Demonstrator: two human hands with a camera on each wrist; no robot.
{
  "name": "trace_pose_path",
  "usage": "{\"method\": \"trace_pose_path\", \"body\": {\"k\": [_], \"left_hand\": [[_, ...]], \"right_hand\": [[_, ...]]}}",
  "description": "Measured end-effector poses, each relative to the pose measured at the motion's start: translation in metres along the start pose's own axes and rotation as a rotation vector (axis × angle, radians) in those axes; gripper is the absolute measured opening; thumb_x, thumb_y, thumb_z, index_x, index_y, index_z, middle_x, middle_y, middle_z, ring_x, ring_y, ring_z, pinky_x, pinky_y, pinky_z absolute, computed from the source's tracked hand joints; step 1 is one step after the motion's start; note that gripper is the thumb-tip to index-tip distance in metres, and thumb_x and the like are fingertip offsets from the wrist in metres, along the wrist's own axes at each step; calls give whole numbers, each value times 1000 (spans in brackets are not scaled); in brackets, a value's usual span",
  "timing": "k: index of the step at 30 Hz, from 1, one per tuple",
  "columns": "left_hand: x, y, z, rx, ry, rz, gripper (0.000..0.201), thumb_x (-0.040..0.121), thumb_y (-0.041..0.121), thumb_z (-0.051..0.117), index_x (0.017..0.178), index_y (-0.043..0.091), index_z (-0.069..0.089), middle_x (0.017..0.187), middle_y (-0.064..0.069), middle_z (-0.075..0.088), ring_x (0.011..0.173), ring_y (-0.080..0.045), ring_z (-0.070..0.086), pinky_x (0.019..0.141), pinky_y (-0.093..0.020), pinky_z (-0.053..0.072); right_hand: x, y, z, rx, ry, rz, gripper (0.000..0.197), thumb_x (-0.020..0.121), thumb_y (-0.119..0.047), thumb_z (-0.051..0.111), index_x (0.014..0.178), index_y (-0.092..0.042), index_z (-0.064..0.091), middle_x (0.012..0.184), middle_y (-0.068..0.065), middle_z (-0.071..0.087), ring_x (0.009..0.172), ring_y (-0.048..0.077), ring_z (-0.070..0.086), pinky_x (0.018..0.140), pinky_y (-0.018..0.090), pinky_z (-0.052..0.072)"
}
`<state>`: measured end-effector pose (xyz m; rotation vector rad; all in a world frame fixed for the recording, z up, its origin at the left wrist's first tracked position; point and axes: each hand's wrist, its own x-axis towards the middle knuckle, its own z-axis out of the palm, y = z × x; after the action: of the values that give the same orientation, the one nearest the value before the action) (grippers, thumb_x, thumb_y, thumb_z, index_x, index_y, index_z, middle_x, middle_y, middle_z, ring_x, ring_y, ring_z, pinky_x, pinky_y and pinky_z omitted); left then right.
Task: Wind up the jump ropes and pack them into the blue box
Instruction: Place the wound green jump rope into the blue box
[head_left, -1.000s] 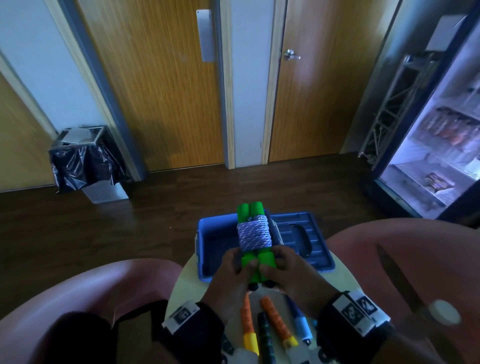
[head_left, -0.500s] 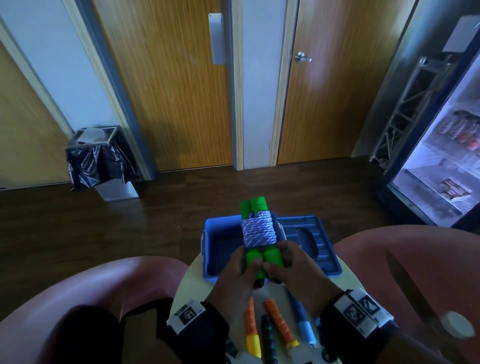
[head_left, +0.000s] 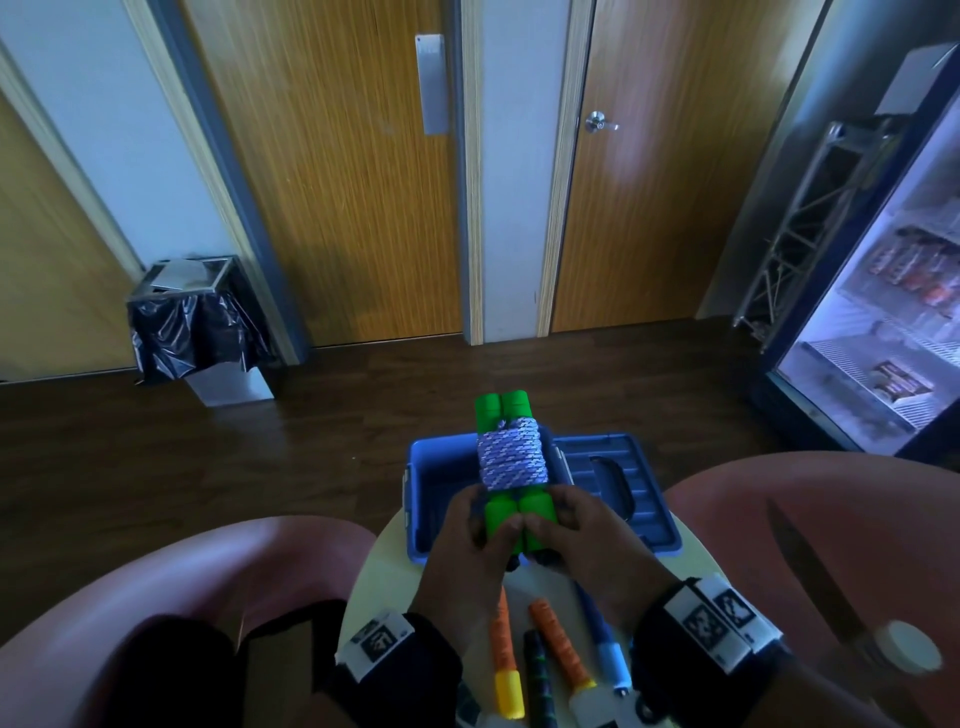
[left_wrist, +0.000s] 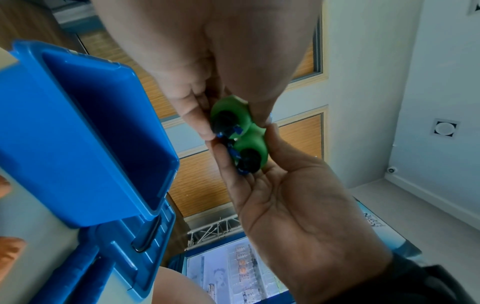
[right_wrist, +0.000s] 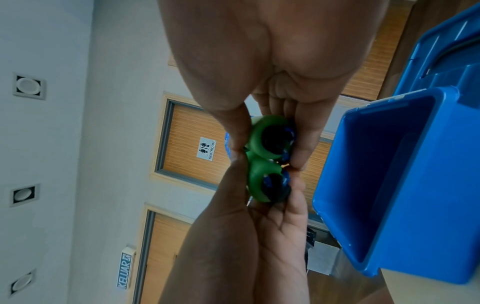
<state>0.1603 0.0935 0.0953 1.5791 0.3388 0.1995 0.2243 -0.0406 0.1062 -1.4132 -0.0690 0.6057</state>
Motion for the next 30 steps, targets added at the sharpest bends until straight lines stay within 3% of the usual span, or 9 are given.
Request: {"method": "trace_pose_path", "body": {"k": [3, 6, 9, 12, 15, 17, 23, 27, 30], "left_hand": [[4, 5, -6, 135, -18, 23, 39, 85, 44, 72, 117, 30, 55, 87, -1, 73, 74, -14, 70, 70, -36, 59], [22, 17, -21, 209, 72, 65, 50, 76, 53, 75, 114, 27, 56, 78, 6, 66, 67, -3, 62, 68, -26, 52], [51, 37, -43, 165, 223, 138, 62, 70, 66, 65, 118, 28, 60, 99, 8, 69, 92, -5, 65, 87, -31, 50], [67, 57, -57, 292, 84, 157, 57, 70, 73, 54, 106, 32, 70, 103, 8, 73, 102, -7, 65, 94, -33, 49], [71, 66, -57, 486, 52, 149, 56, 78, 70, 49, 75, 19, 71, 72, 4, 71, 78, -12, 66, 78, -35, 48], [69, 63, -52, 523, 80, 108, 60, 90, 62, 49, 60, 10, 49, 52, -1, 48, 59, -21, 53, 64, -41, 38], [53, 62, -32, 456, 131, 33, 50, 103, 39, 44, 60, 16, 33, 60, -2, 35, 70, -35, 45, 65, -37, 28], [50, 55, -34, 388, 56, -26, 41, 100, 50, 41, 73, 20, 48, 80, -9, 57, 91, -37, 59, 82, -45, 46], [51, 60, -36, 472, 82, 27, 48, 103, 45, 40, 66, 14, 41, 66, -6, 45, 73, -29, 49, 68, -38, 34]], "right_hand": [[-3, -2, 0, 81, -7, 10, 22, 94, -4, 62, 116, -4, 60, 109, 21, 70, 90, 29, 68, 78, 39, 57], [-8, -9, -2, 151, -45, -4, 22, 94, -3, 59, 116, -7, 58, 107, 19, 69, 88, 33, 69, 71, 45, 57], [-16, -16, -1, 154, -115, 28, 26, 91, -5, 65, 116, -12, 59, 113, 21, 63, 89, 30, 68, 68, 47, 57], [-22, -18, 0, 171, -170, 78, 34, 83, -12, 72, 116, -14, 61, 112, 22, 62, 83, 30, 70, 63, 46, 57], [-24, -21, 5, 99, -124, 43, 29, 84, -14, 72, 112, -17, 63, 107, 24, 63, 78, 30, 68, 54, 40, 53], [-25, -22, 8, 8, -75, -4, 23, 87, -16, 73, 107, -16, 64, 97, 23, 64, 69, 29, 66, 48, 34, 50], [-21, -21, 4, -127, 56, -54, 9, 86, -22, 76, 89, -22, 67, 73, 13, 66, 52, 28, 62, 42, 29, 45], [-22, -22, 4, -168, 51, -49, 10, 86, -24, 76, 81, -27, 68, 73, 11, 64, 55, 29, 63, 44, 31, 47], [-25, -19, 4, -175, 5, -12, 7, 89, -25, 74, 89, -24, 66, 78, 13, 65, 58, 29, 64, 44, 31, 48]]}}
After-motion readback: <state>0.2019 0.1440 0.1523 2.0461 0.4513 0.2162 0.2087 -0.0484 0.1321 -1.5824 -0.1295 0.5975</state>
